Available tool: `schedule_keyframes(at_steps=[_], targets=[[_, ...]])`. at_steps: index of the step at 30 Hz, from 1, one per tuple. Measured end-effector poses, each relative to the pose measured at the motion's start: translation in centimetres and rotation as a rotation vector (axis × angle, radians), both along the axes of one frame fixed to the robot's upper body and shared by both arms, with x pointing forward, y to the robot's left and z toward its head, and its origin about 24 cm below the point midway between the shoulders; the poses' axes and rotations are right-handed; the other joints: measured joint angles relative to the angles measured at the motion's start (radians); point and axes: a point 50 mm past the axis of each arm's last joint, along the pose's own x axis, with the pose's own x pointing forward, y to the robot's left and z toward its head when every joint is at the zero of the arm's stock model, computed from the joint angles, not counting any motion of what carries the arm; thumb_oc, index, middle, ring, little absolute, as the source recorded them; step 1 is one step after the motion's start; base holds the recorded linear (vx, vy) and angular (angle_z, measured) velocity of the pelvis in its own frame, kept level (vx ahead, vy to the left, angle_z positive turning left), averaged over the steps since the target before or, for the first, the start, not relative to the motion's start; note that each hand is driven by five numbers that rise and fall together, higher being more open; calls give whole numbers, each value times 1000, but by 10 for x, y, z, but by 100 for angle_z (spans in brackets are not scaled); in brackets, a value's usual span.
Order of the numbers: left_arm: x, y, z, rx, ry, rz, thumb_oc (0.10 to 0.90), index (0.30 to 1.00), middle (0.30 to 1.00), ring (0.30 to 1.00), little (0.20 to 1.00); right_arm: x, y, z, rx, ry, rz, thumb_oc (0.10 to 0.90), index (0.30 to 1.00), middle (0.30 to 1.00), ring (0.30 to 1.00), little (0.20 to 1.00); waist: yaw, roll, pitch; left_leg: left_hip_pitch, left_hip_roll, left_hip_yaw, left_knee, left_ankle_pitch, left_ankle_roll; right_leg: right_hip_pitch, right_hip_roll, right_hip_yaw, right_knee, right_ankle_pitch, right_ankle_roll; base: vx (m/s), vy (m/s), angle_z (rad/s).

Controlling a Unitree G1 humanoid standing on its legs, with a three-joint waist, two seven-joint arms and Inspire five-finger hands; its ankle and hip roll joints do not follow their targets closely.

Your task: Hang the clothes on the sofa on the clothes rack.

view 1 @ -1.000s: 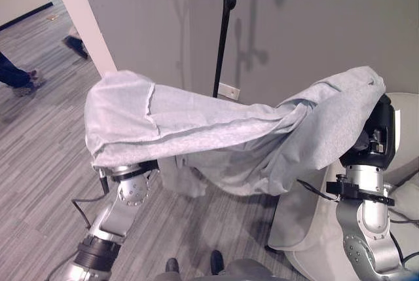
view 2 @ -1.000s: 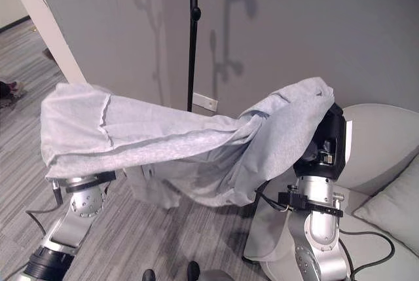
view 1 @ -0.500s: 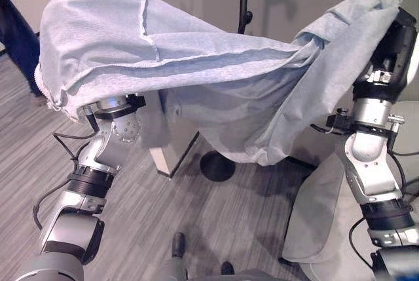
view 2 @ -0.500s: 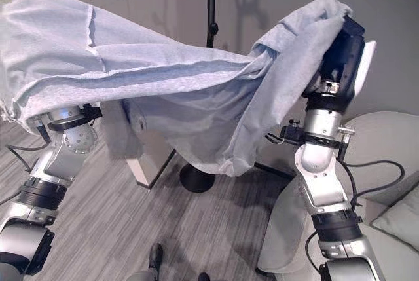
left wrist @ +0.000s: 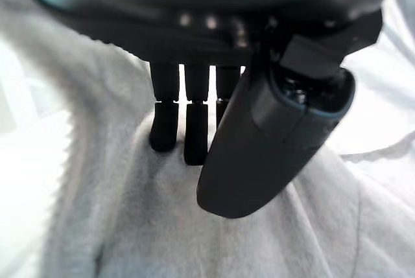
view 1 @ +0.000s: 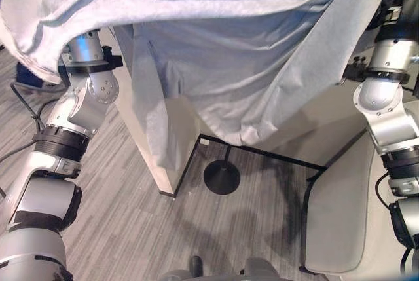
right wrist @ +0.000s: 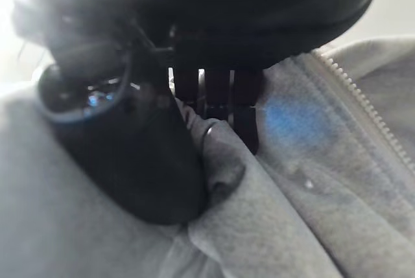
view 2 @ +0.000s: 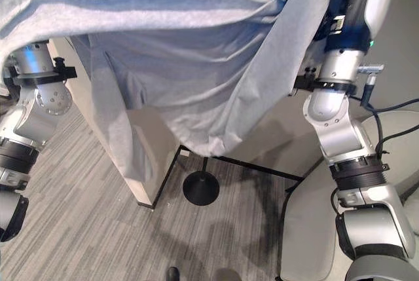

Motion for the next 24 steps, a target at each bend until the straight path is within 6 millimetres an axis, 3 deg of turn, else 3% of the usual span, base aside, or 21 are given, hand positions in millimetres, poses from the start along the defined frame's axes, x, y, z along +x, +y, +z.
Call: schedule_keyframes(at_steps=[2,3,4,6,7,8,10,12,15,17,18,19,20,21,24], targets=[[-4,-1,7,-41,-51,-15,400,300,300,300,300,-7,-12,10,-45,-28,-54,400,300,300,300,300,-32,5,9,3,0,-26,2,-4,-15,-48,12,-1,-138,-2,-15,186,-138,38],[-6,1,10,-63,-77,-11,400,300,300,300,300,-11,-18,16,-57,-53,-90,400,300,300,300,300,-45,6,9,7,-1,-36,3,-5,-18,-55,16,2,-255,12,2,139,-135,42],[-8,3,11,-80,-100,-9,400,300,300,300,300,-15,-23,19,-57,-78,-119,400,300,300,300,300,-50,2,9,14,-2,-45,3,-11,-27,-52,16,10,-359,64,7,145,-140,44],[-9,5,12,-93,-113,-2,400,300,300,300,300,-17,-28,22,-40,-103,-140,400,300,300,300,300,-58,-14,1,22,-10,-68,1,-19,-39,-46,9,41,-446,150,5,134,-125,44],[-8,6,9,-101,-107,3,400,300,300,300,300,-17,-30,21,-35,-102,-147,400,300,300,300,300,-52,-29,-3,47,-14,-89,-1,-32,-57,-5,9,54,-507,237,-12,88,-125,34],[-7,5,5,-115,-100,1,400,300,300,300,300,-16,-31,20,-36,-95,-149,400,300,300,300,300,-40,-24,-4,61,-4,-94,-1,-42,-71,19,18,47,-535,278,-37,90,-90,25],[-6,3,0,-134,-93,-5,400,300,300,300,300,-13,-36,10,-34,-50,-159,400,300,300,300,300,-8,6,-21,69,53,-102,-2,-62,-102,84,69,18,-634,309,-62,97,-125,11],[-6,3,-2,-144,-93,-13,400,300,300,300,300,-10,-39,2,-28,-3,-152,400,300,300,300,300,8,8,-26,69,82,-104,-2,-67,-116,114,94,5,-691,332,-81,85,-167,6],[2,6,-31,-184,-6,-21,400,300,300,300,300,9,-41,-34,18,224,-90,400,300,300,300,300,32,10,-77,67,110,-106,-3,-80,-140,131,128,-1,-726,339,-89,78,-125,2],[6,9,-39,-168,42,-14,400,300,300,300,300,16,-38,-55,27,333,-54,400,300,300,300,300,43,13,-82,70,123,-105,-4,-80,-143,135,135,-3,-726,339,-92,49,-89,0],[6,9,-39,-168,42,-14,400,300,300,300,300,16,-38,-55,27,333,-54,400,300,300,300,300,43,13,-82,70,123,-105,-4,-80,-143,135,135,-3,-726,339,-92,27,-78,-1],[12,11,-49,-162,96,-7,400,300,300,300,300,24,-31,-75,11,439,-28,400,300,300,300,300,45,17,-97,67,122,-104,-4,-79,-147,133,135,0,-726,340,-90,30,-71,0],[13,12,-51,-160,110,-7,400,300,300,300,300,25,-30,-79,1,459,-26,400,300,300,300,300,46,18,-102,66,122,-104,-4,-78,-147,133,135,0,-726,340,-90,31,-67,2],[21,13,-66,-137,188,5,400,300,300,300,300,31,-30,-100,-22,570,-19,400,300,300,300,300,48,19,-132,65,122,-105,-6,-82,-150,133,134,0,-727,338,-93,21,-41,5],[29,16,-85,-99,314,33,400,300,300,300,300,36,-30,-123,-19,678,-19,400,300,300,300,300,46,13,-153,58,122,-93,-7,-84,-155,126,130,1,-730,338,-92,24,-61,4]])
